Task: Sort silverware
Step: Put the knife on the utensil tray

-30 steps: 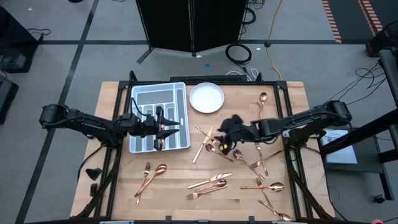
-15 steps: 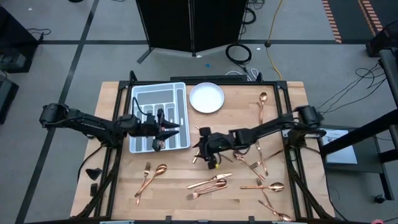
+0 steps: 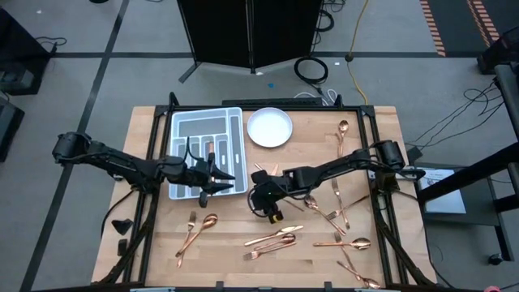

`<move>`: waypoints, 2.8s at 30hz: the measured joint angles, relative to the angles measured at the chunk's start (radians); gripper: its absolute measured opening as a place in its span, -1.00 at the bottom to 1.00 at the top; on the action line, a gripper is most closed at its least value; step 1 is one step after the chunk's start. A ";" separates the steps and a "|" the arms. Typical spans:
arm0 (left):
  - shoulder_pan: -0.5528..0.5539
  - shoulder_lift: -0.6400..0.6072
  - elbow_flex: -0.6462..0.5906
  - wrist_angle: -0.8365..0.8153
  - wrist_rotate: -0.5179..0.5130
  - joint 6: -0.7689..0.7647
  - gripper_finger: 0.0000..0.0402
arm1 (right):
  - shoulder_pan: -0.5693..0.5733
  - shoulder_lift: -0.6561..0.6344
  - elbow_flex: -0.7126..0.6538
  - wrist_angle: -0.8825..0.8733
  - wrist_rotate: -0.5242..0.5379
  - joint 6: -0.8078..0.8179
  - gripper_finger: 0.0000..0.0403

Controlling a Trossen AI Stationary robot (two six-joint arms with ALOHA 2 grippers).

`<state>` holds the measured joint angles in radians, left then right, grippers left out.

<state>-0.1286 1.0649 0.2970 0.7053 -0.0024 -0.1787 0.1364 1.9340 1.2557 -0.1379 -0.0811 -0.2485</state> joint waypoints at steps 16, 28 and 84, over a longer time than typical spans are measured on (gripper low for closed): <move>-0.005 0.000 0.000 -0.009 -0.003 0.000 -0.40 | -0.044 -0.001 0.000 -0.023 0.001 0.005 -0.09; -0.005 0.000 0.000 -0.012 -0.003 0.002 -0.40 | -0.058 0.017 0.000 -0.064 0.001 -0.100 -0.09; -0.065 0.000 0.000 -0.160 -0.003 -0.062 -0.40 | 0.002 0.122 -0.002 0.269 -0.159 -0.006 -0.81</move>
<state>-0.1938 1.0645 0.2974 0.5452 -0.0056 -0.2407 0.1385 2.0559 1.2537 0.1306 -0.2396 -0.2548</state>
